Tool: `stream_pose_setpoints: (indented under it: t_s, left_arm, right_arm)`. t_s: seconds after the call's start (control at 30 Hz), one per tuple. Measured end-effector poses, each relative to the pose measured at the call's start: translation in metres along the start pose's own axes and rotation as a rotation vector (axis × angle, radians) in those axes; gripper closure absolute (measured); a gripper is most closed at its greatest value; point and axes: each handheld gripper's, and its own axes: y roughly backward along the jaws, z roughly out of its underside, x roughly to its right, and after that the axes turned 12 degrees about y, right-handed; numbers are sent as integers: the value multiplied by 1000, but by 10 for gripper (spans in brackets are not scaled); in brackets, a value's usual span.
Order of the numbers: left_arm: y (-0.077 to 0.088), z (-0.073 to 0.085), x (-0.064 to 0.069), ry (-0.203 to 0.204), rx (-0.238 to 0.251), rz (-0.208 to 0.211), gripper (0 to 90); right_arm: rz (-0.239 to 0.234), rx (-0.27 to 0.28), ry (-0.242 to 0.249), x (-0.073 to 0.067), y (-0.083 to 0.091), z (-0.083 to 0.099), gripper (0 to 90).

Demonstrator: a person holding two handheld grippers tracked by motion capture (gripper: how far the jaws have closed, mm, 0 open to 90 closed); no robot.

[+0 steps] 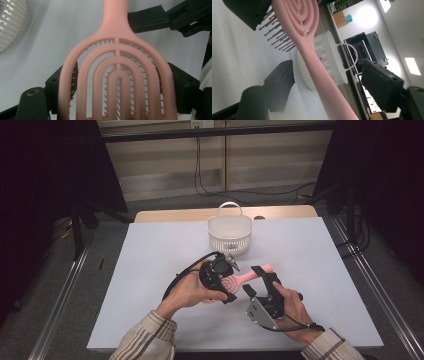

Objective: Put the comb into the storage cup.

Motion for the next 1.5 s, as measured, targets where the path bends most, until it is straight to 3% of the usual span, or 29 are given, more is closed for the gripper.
stream_pose_setpoints:
  t_s: [0.17, 0.47, 0.73, 0.87, 1.1, 1.23, 1.5]
  left_arm:
    - [0, 0, 0, 5, -14, -1, 209]
    - [0, 2, 0, 4, -6, 23, 209]
    - [-2, 1, 1, 2, -13, 25, 208]
    - [-4, 0, 4, -17, -21, 33, 208]
    - [-5, -2, 5, -14, -23, 40, 208]
    - [-6, -4, 7, -21, -23, 43, 208]
    - [-7, -6, 10, -31, -31, 44, 208]
  right_arm:
    - [1, -10, 10, 1, -2, 1, 314]
    - [41, -13, 112, -7, -2, -5, 389]
    - [38, -12, 149, -15, -2, -10, 502]
    - [31, -8, 216, -17, -3, -12, 566]
    - [23, -11, 233, -19, -3, -13, 657]
    - [25, -15, 276, -19, -3, -13, 699]
    - [23, -31, 280, -20, -2, -13, 744]
